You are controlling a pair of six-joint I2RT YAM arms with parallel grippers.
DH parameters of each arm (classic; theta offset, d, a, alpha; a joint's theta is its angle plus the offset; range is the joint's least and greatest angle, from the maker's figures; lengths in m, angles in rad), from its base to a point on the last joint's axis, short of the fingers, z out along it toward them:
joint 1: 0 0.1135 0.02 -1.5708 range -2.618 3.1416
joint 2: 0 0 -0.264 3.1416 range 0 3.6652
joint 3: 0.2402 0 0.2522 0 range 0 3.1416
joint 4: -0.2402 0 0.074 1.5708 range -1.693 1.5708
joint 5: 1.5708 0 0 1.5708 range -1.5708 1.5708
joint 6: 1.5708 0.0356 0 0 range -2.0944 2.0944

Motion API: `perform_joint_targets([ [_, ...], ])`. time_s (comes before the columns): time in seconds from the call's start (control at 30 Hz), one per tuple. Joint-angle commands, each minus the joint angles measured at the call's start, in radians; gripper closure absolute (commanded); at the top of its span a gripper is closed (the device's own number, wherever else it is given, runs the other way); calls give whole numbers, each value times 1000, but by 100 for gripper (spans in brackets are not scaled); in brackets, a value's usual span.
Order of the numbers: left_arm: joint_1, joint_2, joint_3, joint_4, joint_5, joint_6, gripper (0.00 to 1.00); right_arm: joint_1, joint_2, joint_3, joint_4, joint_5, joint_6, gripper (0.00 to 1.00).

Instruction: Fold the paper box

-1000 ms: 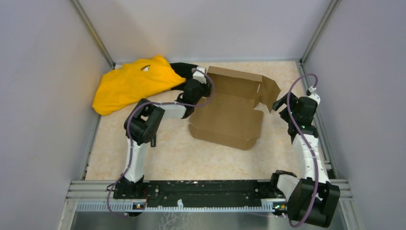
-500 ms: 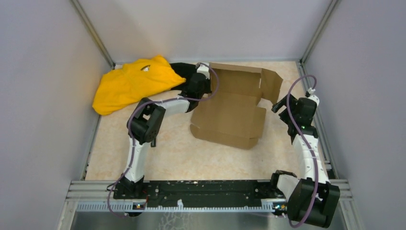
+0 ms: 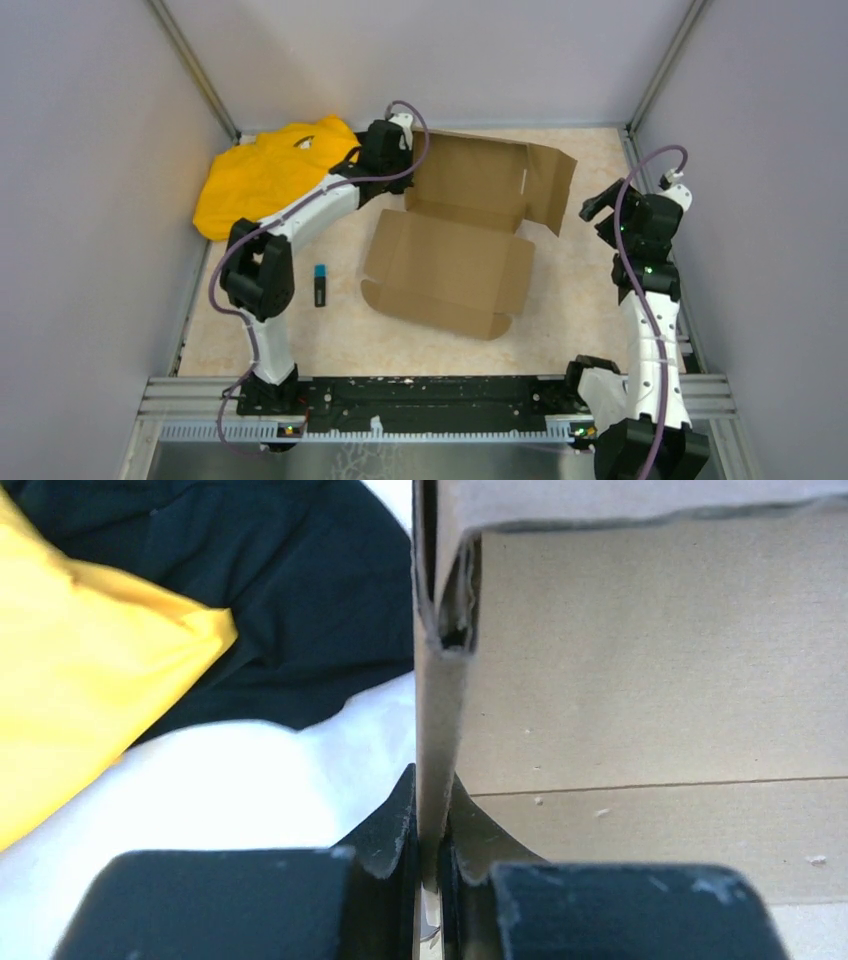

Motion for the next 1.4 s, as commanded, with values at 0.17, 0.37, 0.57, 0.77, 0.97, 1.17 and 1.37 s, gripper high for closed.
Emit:
perform_joint_targets([
  [0.17,49,-165,74,-390,159,-54,90,-11,-30,79,-71,38,-41,13],
  [0.37,61,-162,70,-482,250,-77,91,-14,-53,-31,92,-216,-46,17],
  [0.57,62,-167,35,-486,290,-80,91,-14,-42,-125,188,-458,-64,32],
  [0.77,63,-135,38,-473,330,-78,91,-14,-56,-205,301,-615,-44,37],
  [0.97,62,-122,12,-447,353,-85,92,-13,-55,-209,366,-675,-7,37],
  [1.17,62,-121,-21,-428,353,-85,92,-14,-70,-220,432,-700,38,37],
  [1.37,61,-117,-33,-410,367,-97,92,8,-61,-238,460,-730,55,39],
])
